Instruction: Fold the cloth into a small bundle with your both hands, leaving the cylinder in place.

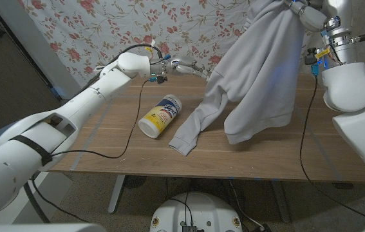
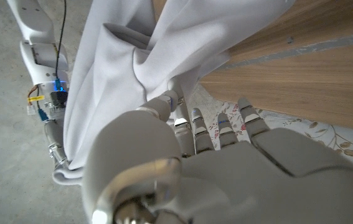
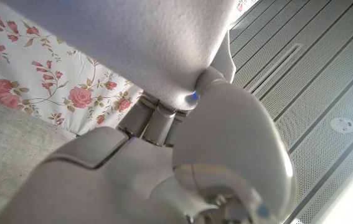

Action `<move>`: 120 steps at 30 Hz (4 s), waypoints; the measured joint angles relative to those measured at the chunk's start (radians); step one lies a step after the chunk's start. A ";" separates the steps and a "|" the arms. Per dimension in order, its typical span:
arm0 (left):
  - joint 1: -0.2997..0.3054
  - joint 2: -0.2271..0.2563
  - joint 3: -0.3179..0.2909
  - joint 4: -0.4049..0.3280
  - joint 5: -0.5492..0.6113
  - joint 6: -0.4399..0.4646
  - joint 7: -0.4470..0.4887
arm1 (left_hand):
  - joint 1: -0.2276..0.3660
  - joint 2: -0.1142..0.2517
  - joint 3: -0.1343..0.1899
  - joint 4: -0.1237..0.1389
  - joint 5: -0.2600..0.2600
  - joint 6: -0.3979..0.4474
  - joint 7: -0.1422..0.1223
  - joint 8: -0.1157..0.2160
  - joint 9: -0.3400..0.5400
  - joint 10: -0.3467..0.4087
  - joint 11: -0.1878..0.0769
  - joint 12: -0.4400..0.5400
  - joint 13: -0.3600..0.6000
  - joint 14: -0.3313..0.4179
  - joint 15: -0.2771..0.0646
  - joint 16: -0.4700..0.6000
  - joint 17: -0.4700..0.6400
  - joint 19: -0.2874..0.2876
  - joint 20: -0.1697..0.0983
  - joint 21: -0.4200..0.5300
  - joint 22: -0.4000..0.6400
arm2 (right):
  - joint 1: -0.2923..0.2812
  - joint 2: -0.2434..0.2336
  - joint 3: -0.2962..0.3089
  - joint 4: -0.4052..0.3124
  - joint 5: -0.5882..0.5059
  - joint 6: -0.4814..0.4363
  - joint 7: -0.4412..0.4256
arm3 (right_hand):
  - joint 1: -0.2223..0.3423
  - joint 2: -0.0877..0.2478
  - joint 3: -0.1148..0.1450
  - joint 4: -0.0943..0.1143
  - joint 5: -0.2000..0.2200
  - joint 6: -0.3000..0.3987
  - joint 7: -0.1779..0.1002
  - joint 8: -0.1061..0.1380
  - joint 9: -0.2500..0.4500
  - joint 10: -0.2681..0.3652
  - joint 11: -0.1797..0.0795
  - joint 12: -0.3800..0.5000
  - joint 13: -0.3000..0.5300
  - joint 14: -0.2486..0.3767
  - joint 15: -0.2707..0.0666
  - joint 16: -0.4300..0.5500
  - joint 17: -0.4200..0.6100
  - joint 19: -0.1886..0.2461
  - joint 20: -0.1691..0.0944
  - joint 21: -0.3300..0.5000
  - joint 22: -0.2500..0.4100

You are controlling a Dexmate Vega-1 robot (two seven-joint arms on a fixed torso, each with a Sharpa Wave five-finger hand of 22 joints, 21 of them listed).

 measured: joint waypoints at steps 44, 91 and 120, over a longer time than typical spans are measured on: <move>0.152 0.155 -0.104 -0.305 0.043 0.124 0.267 | -0.296 -0.195 -0.267 -0.087 -0.104 -0.557 -0.092 -0.339 -0.200 -0.271 0.080 -0.036 0.044 -0.169 0.072 -0.024 -0.014 -0.147 0.037 -0.028 0.001 | -0.039 0.006 0.044 0.046 0.139 0.077 0.074 | 0.005 0.005 -0.010 0.007 -0.003 0.004 0.004 -0.015 0.009 0.007 0.007 0.000 0.000 0.016 -0.005 -0.022 0.014 -0.015 0.005 0.053 -0.060; -0.113 -0.149 0.115 0.160 0.067 -0.078 -0.121 | 0.017 -0.052 -0.187 -0.145 -0.092 0.274 -0.054 -0.147 -0.321 0.061 -0.067 0.076 -0.029 0.009 0.002 0.012 -0.031 0.020 0.031 0.000 -0.016 | 0.026 -0.009 0.017 0.101 0.150 0.187 0.114 | 0.009 0.002 -0.012 0.004 0.000 0.013 0.002 -0.029 0.014 0.007 0.007 0.000 0.000 0.021 -0.004 -0.049 0.028 -0.032 0.007 0.106 -0.103; -0.001 -0.122 0.033 -0.002 -0.084 -0.042 -0.095 | -0.038 -0.046 -0.081 -0.024 0.274 0.073 -0.051 0.177 0.014 0.113 -0.102 0.073 0.050 0.095 -0.103 0.018 0.019 0.059 -0.059 0.059 0.005 | 0.010 0.001 0.063 0.146 0.196 0.198 0.124 | 0.013 -0.002 -0.012 0.004 0.006 0.016 0.005 -0.037 0.019 0.013 0.013 0.000 0.000 0.034 -0.002 -0.062 0.037 -0.045 0.016 0.128 -0.111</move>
